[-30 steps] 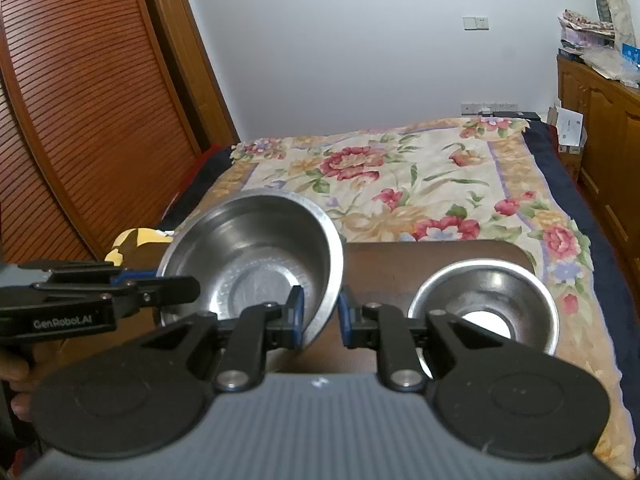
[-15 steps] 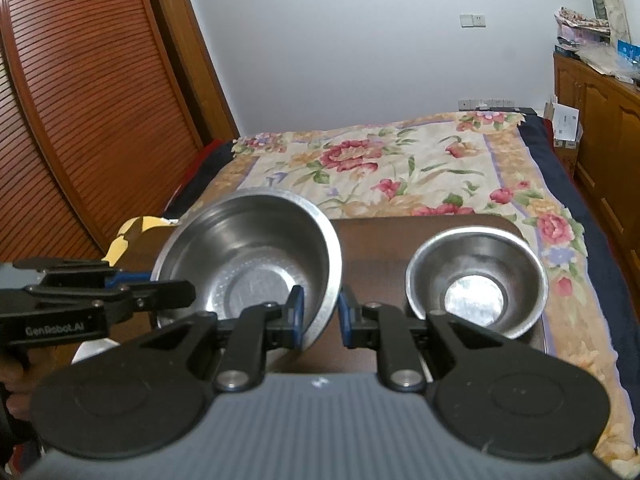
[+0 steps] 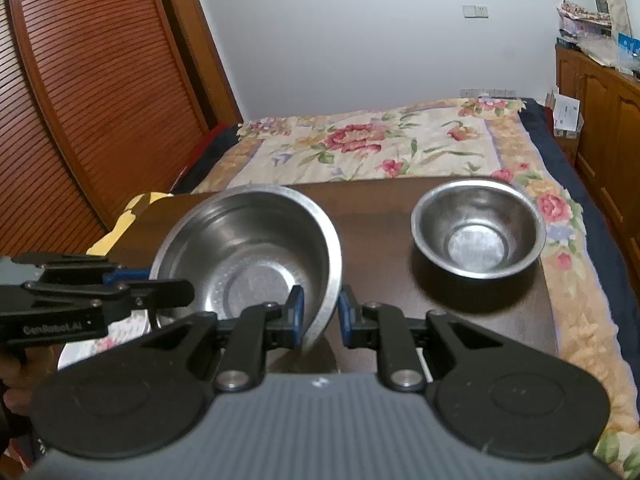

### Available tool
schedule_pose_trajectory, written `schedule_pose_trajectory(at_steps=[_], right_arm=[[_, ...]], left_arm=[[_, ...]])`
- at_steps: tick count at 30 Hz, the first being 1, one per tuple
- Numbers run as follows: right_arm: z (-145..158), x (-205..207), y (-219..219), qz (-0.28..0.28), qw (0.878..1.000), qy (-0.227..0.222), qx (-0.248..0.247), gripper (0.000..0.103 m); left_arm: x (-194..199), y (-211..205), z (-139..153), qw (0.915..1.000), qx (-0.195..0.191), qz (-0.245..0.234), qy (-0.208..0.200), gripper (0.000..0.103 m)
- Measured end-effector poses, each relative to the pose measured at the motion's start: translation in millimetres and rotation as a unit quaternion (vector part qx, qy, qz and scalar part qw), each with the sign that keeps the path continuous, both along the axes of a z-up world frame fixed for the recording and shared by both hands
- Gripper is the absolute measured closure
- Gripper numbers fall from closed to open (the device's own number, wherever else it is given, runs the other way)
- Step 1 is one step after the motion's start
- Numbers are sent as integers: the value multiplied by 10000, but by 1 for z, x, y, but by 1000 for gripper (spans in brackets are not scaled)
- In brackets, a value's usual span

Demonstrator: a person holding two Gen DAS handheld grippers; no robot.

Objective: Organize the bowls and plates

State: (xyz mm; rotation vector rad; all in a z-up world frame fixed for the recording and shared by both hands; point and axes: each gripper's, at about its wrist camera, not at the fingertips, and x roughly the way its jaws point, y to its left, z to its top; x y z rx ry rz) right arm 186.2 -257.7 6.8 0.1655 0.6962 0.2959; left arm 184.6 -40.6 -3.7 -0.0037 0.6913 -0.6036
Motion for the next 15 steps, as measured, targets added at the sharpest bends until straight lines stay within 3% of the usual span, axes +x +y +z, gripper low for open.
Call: schedule_pose_trajectory(at_steps=[10,15], right_arm=[[-15,-27,4,20,9999,84,92,82],[-14,-35,9,106,9999,-94,-81,82]], left_arm=[[-19,6,-15,10000,6,-36,64,82],[-26,6,-20,10000,85,-24,20,82]])
